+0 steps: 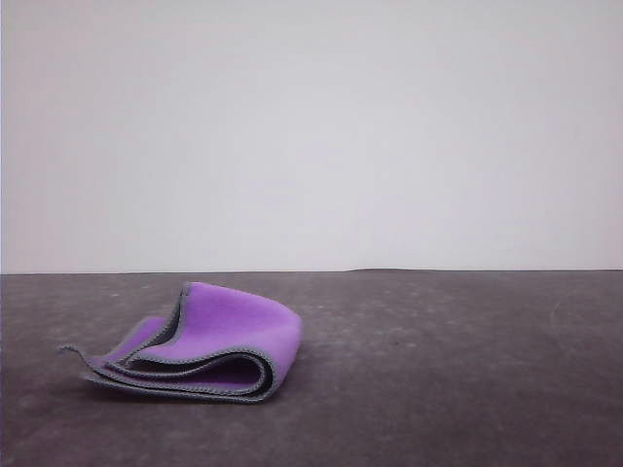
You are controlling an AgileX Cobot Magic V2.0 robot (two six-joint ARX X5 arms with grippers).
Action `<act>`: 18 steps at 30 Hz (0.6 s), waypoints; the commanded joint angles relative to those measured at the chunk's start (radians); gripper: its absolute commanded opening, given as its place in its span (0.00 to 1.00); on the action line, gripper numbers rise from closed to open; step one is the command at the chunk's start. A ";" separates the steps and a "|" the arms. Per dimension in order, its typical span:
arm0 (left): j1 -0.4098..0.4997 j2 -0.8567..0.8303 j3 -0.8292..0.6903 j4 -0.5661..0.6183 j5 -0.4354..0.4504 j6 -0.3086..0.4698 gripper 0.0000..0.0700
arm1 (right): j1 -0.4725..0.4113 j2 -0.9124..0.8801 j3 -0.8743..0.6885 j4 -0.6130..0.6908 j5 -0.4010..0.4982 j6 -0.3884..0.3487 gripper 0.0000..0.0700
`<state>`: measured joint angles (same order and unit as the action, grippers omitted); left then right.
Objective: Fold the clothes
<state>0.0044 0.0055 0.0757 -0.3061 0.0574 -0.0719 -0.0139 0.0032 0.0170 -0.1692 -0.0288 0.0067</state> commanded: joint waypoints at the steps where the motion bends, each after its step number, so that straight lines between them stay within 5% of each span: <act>1: 0.002 -0.001 -0.019 -0.011 -0.002 -0.004 0.02 | 0.000 0.000 -0.005 0.012 0.003 0.012 0.01; 18: 0.002 -0.001 -0.019 -0.011 -0.002 -0.004 0.02 | 0.000 0.000 -0.005 0.012 0.003 0.012 0.01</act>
<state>0.0044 0.0055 0.0757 -0.3061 0.0574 -0.0719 -0.0139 0.0032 0.0166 -0.1688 -0.0288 0.0074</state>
